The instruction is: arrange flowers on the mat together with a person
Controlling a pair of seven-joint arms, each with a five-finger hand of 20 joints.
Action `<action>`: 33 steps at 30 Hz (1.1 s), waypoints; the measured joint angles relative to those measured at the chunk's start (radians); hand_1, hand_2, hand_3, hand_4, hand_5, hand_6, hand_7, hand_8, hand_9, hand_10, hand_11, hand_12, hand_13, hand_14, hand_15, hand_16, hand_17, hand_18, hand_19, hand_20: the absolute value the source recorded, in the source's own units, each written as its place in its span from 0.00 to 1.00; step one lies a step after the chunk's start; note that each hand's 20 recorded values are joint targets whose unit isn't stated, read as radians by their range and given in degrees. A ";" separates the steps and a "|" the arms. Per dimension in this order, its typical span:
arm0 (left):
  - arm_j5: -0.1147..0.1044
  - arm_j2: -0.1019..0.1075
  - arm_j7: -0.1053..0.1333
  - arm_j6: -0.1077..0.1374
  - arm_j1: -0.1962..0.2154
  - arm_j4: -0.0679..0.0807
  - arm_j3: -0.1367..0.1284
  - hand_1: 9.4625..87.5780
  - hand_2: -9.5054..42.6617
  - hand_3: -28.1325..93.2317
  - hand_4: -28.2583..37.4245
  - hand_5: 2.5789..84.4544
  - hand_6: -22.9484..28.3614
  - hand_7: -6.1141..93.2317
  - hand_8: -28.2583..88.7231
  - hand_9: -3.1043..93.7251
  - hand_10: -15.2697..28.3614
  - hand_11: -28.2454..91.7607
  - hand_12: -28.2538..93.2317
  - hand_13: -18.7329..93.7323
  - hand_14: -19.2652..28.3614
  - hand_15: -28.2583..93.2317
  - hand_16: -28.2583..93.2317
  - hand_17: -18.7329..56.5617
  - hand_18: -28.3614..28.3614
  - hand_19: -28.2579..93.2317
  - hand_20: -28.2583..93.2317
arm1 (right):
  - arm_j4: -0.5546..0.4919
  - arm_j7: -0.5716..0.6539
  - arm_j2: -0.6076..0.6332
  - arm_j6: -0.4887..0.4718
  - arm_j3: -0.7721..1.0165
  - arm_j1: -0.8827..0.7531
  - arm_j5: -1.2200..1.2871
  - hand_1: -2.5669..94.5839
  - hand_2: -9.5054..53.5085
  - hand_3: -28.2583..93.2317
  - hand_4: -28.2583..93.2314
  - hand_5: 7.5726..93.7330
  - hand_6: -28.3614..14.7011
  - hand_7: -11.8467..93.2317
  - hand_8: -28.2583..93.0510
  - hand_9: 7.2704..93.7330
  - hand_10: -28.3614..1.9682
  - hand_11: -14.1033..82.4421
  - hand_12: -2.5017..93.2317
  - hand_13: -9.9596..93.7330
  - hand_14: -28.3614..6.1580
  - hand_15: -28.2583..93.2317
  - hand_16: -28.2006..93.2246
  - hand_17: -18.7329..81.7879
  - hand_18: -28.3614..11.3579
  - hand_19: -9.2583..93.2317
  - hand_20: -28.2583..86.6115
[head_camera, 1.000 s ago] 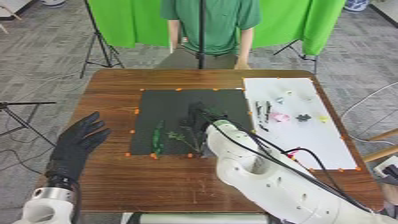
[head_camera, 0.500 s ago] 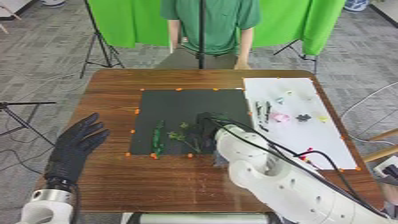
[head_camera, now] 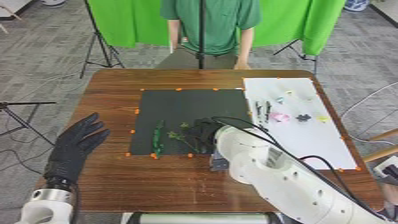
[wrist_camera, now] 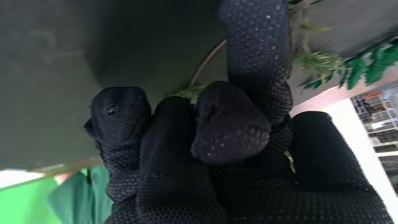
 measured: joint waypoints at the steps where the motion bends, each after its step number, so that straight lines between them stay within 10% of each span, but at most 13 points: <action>1: 0.000 0.000 0.000 0.000 -0.001 0.000 0.000 0.25 0.26 0.81 0.04 0.46 0.52 0.23 0.17 0.39 0.67 0.47 0.35 0.46 0.77 0.51 0.22 0.21 0.90 0.65 0.28 | 0.002 0.003 -0.005 -0.003 0.005 -0.002 0.016 0.10 0.77 0.70 0.02 0.98 0.66 0.44 0.17 0.96 0.58 0.77 0.47 0.94 0.54 0.94 0.50 0.64 0.10 1.00 0.65; 33: -0.001 0.001 0.004 0.001 -0.002 0.000 -0.001 0.25 0.26 0.81 0.04 0.46 0.52 0.23 0.17 0.39 0.67 0.47 0.34 0.46 0.78 0.51 0.22 0.22 0.90 0.65 0.28 | -0.023 0.007 -0.051 -0.007 0.110 -0.073 0.036 0.07 0.77 0.73 0.03 0.99 0.66 0.44 0.18 0.98 0.58 0.77 0.46 0.94 0.54 0.94 0.50 0.65 0.09 1.00 0.65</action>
